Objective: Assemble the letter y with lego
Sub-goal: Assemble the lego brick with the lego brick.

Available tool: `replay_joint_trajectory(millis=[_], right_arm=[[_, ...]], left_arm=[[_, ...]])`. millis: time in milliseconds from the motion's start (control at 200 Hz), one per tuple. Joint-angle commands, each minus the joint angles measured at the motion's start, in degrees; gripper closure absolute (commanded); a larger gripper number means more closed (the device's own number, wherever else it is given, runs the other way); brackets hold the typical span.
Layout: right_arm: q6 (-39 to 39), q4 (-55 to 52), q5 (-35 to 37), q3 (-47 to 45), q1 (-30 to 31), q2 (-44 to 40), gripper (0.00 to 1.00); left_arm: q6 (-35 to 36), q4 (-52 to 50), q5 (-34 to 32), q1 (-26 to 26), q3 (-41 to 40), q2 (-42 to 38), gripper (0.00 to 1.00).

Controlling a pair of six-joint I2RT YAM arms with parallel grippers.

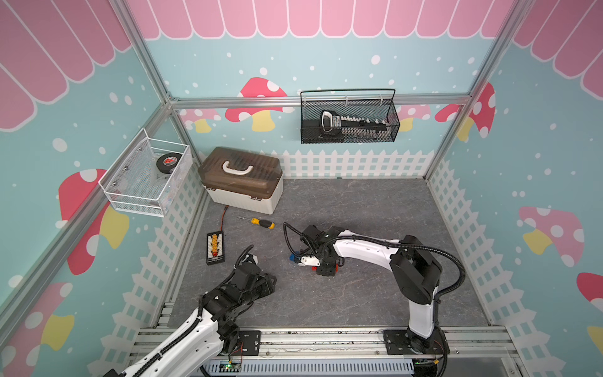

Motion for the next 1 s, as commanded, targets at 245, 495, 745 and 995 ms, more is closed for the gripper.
replay_joint_trajectory(millis=[245, 495, 745, 995], right_arm=[[1.26, -0.54, -2.87, -5.44, 0.83, 9.12, 0.77], [2.91, -0.83, -2.83, -4.88, 0.92, 9.74, 0.77], [5.62, -0.90, -1.11, -3.42, 0.92, 7.28, 0.66], [6.74, 0.17, -2.70, -3.78, 0.92, 5.66, 0.68]], left_arm=[[-0.24, 0.38, 0.37, 0.51, -0.05, 0.33, 0.46], [-0.16, 1.21, 0.35, 0.55, 0.30, 1.67, 0.46], [-0.13, 2.62, 0.88, 0.52, 0.82, 3.34, 0.46], [-0.47, 2.84, 1.00, 0.52, 1.09, 3.21, 0.46]])
